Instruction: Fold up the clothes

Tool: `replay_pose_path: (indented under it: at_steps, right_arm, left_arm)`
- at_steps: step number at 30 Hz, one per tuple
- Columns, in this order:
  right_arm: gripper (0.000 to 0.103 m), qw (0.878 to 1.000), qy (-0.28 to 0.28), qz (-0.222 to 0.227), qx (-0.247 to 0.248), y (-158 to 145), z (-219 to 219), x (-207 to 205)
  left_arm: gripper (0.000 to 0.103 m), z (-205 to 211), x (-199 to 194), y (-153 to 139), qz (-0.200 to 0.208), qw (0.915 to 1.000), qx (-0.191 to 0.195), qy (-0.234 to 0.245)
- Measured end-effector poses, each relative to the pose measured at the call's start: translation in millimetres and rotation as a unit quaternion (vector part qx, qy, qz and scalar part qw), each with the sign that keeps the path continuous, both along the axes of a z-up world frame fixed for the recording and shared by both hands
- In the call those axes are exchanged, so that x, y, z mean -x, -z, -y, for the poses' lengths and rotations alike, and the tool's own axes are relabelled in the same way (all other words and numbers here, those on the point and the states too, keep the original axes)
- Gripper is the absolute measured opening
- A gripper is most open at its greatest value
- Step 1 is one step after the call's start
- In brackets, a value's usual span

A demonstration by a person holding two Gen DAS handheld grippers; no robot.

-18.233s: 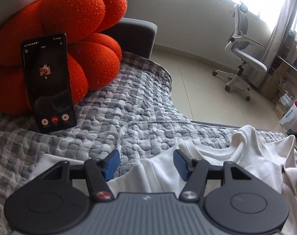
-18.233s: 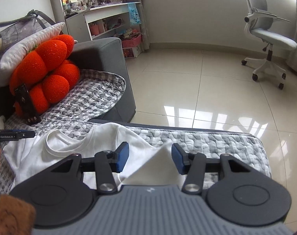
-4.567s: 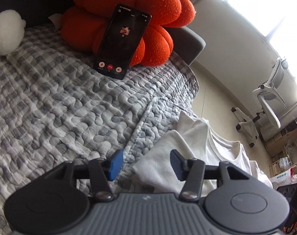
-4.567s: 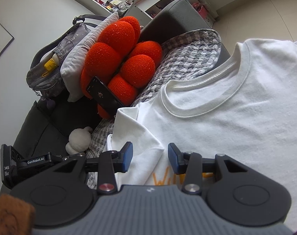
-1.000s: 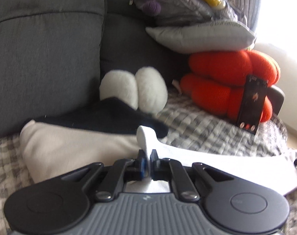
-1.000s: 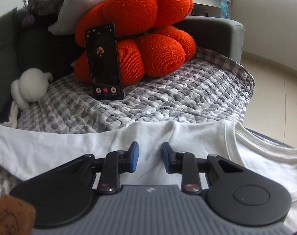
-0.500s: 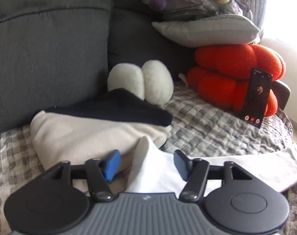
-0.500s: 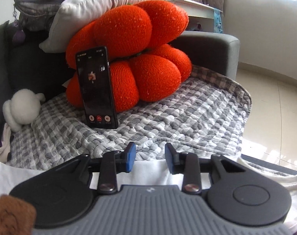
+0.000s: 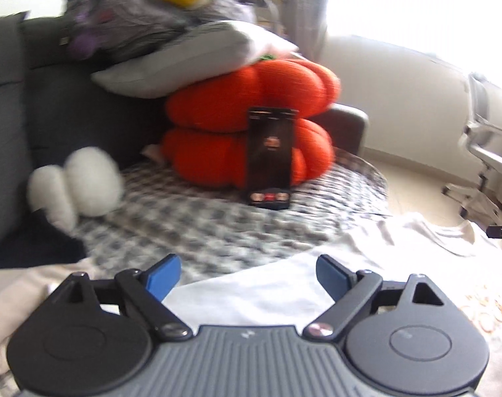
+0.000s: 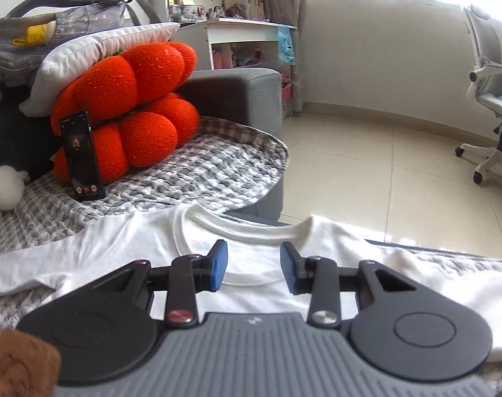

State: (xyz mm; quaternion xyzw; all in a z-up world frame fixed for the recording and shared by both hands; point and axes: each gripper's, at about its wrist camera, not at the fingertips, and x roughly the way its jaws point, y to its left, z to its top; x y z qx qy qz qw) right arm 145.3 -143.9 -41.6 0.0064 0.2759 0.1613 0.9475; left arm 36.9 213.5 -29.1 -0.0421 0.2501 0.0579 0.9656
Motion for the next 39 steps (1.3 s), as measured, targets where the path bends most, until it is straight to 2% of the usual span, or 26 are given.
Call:
replay_pose_path:
  at_steps: [6, 10, 13, 16, 21, 25, 30, 31, 32, 33, 35, 39]
  right_arm:
    - [0.039, 1.000, 0.022, -0.015, 0.005, 17, 27, 11]
    - [0.030, 0.999, 0.024, -0.031, 0.011, 31, 29, 0]
    - [0.022, 0.999, 0.027, -0.037, 0.020, 38, 25, -14]
    - [0.020, 0.999, 0.029, -0.036, 0.022, 41, 24, -30]
    - [0.018, 0.998, 0.035, -0.037, 0.019, 46, 25, -63]
    - [0.017, 0.998, 0.043, -0.036, 0.000, 49, 27, -85]
    - [0.017, 0.998, 0.044, -0.043, -0.007, 43, 29, -104]
    - [0.019, 0.998, 0.038, -0.046, -0.008, 39, 32, -103]
    - [0.029, 0.998, 0.031, -0.049, -0.009, 34, 35, -103]
    - [0.031, 0.999, 0.026, -0.047, -0.009, 29, 40, -101]
    - [0.043, 0.999, 0.019, -0.035, -0.003, 17, 55, -94]
    - [0.044, 0.998, 0.034, -0.021, 0.044, 3, 91, -78]
  left_arm:
    - [0.089, 66, -41, -1, -0.013, 0.9948, -0.005, 0.101]
    - [0.069, 112, -74, 8, -0.028, 0.9881, -0.018, 0.150]
    - [0.055, 138, -105, 23, -0.047, 0.9841, -0.027, 0.169]
    - [0.048, 154, -132, 39, -0.064, 0.9817, -0.049, 0.173]
    - [0.051, 162, -159, 47, -0.058, 0.9814, -0.062, 0.172]
    - [0.057, 164, -173, 47, -0.056, 0.9821, -0.064, 0.168]
    - [0.064, 164, -186, 43, -0.064, 0.9856, -0.044, 0.150]
    - [0.064, 165, -185, 40, -0.065, 0.9860, -0.042, 0.148]
    - [0.062, 167, -184, 37, -0.065, 0.9864, -0.041, 0.145]
    - [0.062, 169, -182, 34, -0.062, 0.9864, -0.039, 0.147]
    - [0.063, 174, -177, 28, -0.049, 0.9854, -0.033, 0.159]
    - [0.063, 193, -172, 20, -0.031, 0.9803, -0.007, 0.195]
